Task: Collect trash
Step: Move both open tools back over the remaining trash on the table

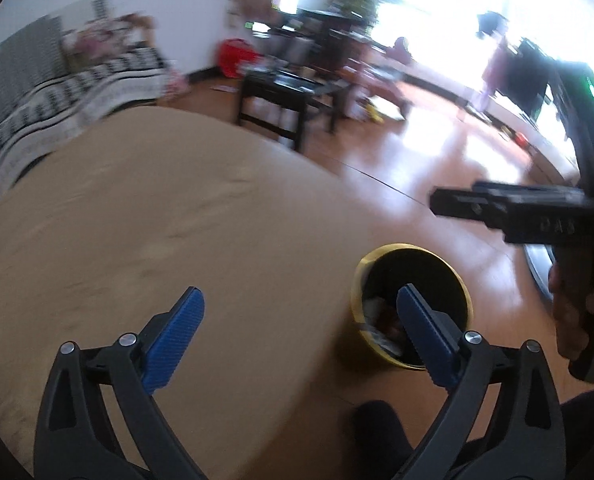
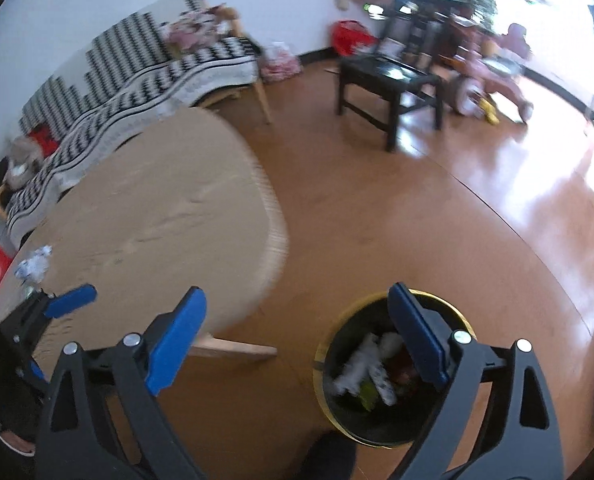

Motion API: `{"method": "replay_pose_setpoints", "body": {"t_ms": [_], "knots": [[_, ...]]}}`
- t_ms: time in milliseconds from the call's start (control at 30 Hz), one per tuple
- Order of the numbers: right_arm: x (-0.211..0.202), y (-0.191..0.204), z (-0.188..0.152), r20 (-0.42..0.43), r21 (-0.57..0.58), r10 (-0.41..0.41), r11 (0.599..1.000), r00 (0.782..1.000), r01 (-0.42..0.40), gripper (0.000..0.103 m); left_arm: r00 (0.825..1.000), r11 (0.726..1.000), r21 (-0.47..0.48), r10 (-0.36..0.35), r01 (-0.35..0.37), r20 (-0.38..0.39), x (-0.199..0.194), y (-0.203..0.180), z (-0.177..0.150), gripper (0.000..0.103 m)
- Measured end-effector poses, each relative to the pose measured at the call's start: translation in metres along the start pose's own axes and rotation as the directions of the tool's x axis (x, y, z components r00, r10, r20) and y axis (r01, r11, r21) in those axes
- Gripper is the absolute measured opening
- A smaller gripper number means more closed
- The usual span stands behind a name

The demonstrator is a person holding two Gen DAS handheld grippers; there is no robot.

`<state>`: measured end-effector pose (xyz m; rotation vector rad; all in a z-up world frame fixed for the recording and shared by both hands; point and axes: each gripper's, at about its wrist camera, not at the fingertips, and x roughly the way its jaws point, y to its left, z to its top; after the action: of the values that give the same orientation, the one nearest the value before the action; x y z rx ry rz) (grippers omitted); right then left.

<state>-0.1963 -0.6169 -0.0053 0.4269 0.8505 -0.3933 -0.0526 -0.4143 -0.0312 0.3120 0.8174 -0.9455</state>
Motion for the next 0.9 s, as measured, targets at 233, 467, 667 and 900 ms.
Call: {"method": "replay_pose_setpoints", "body": {"t_ms": [233,467,667,900], "knots": [[0.028,0.117,0.028,-0.016,-0.130,0.094,0.987,0.995,-0.095,0.090,0.985,0.973,-0.170,0.165,-0.157,0.038,-0.063,0.113,-0.027,0.095],[0.058,0.230,0.034,-0.062,-0.225,0.185,0.955,0.981,-0.194,0.090,0.950,0.908,-0.299,0.313,-0.292,0.023,-0.118,0.208,-0.069,0.096],[0.087,0.316,0.020,-0.121,-0.319,0.230,0.912,0.966,-0.258,0.091,0.914,0.832,-0.408,0.406,-0.375,-0.012,-0.156,0.272,-0.106,0.096],[0.111,0.374,0.000,-0.175,-0.383,0.262,0.870,0.949,-0.310,0.091,0.898,0.800,-0.419,0.429,-0.429,-0.099,-0.148,0.308,-0.131,0.096]]}}
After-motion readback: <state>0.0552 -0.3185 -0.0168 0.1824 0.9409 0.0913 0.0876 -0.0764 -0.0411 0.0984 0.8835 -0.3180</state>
